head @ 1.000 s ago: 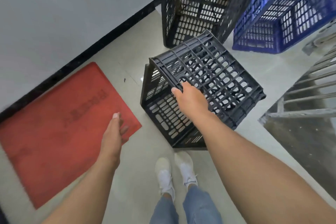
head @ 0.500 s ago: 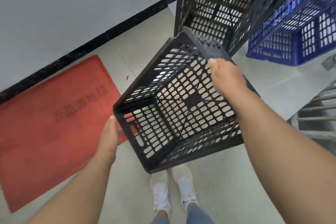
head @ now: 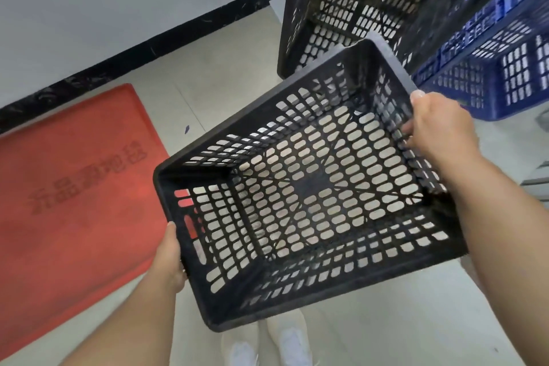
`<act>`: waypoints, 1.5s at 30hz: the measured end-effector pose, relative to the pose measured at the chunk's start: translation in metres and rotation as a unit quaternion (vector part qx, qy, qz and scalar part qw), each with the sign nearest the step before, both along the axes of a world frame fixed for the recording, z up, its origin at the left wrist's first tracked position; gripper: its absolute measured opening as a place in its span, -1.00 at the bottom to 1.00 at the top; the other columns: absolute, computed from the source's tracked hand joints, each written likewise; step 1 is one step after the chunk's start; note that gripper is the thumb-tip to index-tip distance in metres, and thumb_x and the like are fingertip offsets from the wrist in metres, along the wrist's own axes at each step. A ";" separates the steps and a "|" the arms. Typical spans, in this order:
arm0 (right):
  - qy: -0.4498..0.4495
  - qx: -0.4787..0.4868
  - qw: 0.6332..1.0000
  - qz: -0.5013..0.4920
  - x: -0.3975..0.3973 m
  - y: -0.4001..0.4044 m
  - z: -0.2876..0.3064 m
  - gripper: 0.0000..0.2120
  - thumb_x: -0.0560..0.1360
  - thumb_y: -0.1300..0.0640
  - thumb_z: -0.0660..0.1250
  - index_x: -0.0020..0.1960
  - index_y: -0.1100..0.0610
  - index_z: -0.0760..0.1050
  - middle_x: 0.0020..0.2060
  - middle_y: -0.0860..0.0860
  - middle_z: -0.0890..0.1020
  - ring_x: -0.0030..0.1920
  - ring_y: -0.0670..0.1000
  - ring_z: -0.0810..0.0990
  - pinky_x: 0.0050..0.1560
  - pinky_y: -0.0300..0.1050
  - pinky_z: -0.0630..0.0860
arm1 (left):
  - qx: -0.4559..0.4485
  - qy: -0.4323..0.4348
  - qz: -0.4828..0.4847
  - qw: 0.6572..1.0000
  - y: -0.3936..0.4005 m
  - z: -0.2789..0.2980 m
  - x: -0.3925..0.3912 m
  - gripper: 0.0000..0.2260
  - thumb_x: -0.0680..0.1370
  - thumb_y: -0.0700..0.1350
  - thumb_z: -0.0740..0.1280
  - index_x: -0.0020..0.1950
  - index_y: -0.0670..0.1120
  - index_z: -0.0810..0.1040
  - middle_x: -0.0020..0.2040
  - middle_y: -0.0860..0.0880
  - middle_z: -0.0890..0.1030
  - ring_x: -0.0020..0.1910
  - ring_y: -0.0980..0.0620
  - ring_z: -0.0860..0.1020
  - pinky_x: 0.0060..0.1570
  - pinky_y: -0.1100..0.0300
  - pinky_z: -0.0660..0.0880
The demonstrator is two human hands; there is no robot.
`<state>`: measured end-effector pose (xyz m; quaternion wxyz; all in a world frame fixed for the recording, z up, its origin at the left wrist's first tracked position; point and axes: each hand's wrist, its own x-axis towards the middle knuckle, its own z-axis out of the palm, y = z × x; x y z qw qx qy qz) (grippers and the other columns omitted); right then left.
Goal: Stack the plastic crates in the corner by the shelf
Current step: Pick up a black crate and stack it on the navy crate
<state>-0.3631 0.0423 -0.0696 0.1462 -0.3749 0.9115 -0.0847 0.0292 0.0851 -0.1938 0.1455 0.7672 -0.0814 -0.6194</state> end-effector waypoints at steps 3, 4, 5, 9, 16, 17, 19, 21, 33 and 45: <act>-0.065 -0.007 0.997 -0.042 0.005 0.010 -0.006 -0.46 0.52 -0.09 -0.12 -0.07 0.23 0.53 -0.19 0.21 0.64 -0.07 0.28 0.57 0.06 0.16 0.48 | -0.025 0.023 0.022 0.999 -0.008 0.002 0.016 -0.47 0.58 0.26 -0.03 -0.03 -0.09 0.56 -0.32 -0.10 0.67 -0.38 -0.03 0.60 -0.27 0.10 0.51; -0.094 -0.013 0.994 -0.056 0.011 0.014 -0.007 -0.48 0.54 -0.07 -0.09 -0.12 0.24 0.53 -0.26 0.19 0.63 -0.11 0.27 0.58 0.05 0.15 0.49 | -0.033 0.024 0.022 0.999 -0.011 0.005 0.024 -0.47 0.58 0.26 -0.02 0.00 -0.10 0.56 -0.24 -0.12 0.68 -0.37 -0.01 0.60 -0.20 0.12 0.54; -0.119 -0.017 0.990 -0.069 0.017 0.019 -0.009 -0.50 0.55 -0.05 -0.07 -0.18 0.23 0.53 -0.33 0.15 0.61 -0.16 0.26 0.59 0.04 0.15 0.50 | -0.036 0.023 0.017 0.999 -0.015 0.009 0.035 -0.48 0.58 0.26 -0.01 0.07 -0.10 0.56 -0.09 -0.15 0.67 -0.30 -0.02 0.59 -0.08 0.09 0.54; -0.195 -0.019 0.977 -0.087 0.050 0.031 -0.015 -0.60 0.50 0.00 -0.02 -0.25 0.20 0.47 -0.35 0.12 0.60 -0.32 0.23 0.59 0.03 0.21 0.52 | -0.028 -0.001 -0.002 1.000 -0.027 0.040 0.086 -0.53 0.57 0.26 0.04 0.16 -0.08 0.45 0.12 -0.17 0.51 0.01 -0.11 0.54 0.16 -0.02 0.41; -0.292 0.026 0.952 -0.092 0.124 0.008 -0.014 -0.78 0.50 0.15 0.17 -0.01 0.27 0.49 -0.30 0.19 0.65 -0.38 0.10 0.56 -0.26 -0.04 0.47 | -0.048 -0.063 0.051 0.996 -0.039 0.110 0.178 -0.57 0.56 0.23 0.06 -0.17 -0.09 0.47 -0.40 -0.05 0.48 -0.53 0.03 0.47 -0.46 0.22 0.47; -0.306 0.030 0.948 -0.080 0.137 0.003 -0.013 -0.81 0.53 0.15 0.18 0.01 0.25 0.48 -0.27 0.19 0.65 -0.37 0.08 0.57 -0.30 -0.07 0.46 | -0.055 -0.062 0.064 0.995 -0.039 0.117 0.193 -0.58 0.56 0.22 0.06 -0.19 -0.08 0.46 -0.48 -0.02 0.45 -0.60 0.05 0.43 -0.55 0.28 0.43; -0.329 0.031 0.942 -0.049 0.167 -0.009 -0.011 -0.82 0.58 0.11 0.17 0.03 0.21 0.45 -0.18 0.18 0.63 -0.32 0.08 0.60 -0.28 -0.07 0.51 | -0.063 -0.062 0.084 0.993 -0.040 0.127 0.228 -0.59 0.57 0.22 0.05 -0.18 -0.07 0.45 -0.55 0.02 0.40 -0.64 0.06 0.38 -0.58 0.32 0.38; -0.332 0.048 0.942 -0.010 0.199 -0.021 -0.009 -0.78 0.60 0.03 0.14 0.03 0.16 0.45 -0.18 0.13 0.62 -0.26 0.14 0.64 -0.17 0.01 0.57 | -0.067 -0.066 0.102 0.990 -0.039 0.130 0.263 -0.60 0.57 0.22 0.05 -0.15 -0.06 0.46 -0.56 0.03 0.39 -0.64 0.07 0.37 -0.57 0.31 0.36; -0.440 0.025 0.894 -0.084 0.423 -0.100 -0.018 -0.72 0.57 0.07 0.13 -0.08 0.23 0.52 -0.32 0.14 0.56 -0.43 0.07 0.42 -0.40 -0.12 0.35 | -0.077 -0.086 0.185 0.976 -0.065 0.118 0.479 -0.65 0.57 0.18 0.08 -0.18 -0.03 0.47 -0.57 0.06 0.43 -0.64 0.11 0.39 -0.50 0.25 0.37; -0.409 0.040 0.912 -0.013 0.550 -0.167 -0.120 -0.71 0.52 0.07 0.12 -0.10 0.23 0.55 -0.22 0.19 0.62 -0.24 0.16 0.54 -0.11 0.07 0.49 | -0.084 -0.096 0.170 0.977 -0.113 0.026 0.600 -0.69 0.63 0.04 0.04 -0.03 -0.10 0.50 -0.25 -0.04 0.49 -0.31 0.03 0.48 -0.20 0.16 0.43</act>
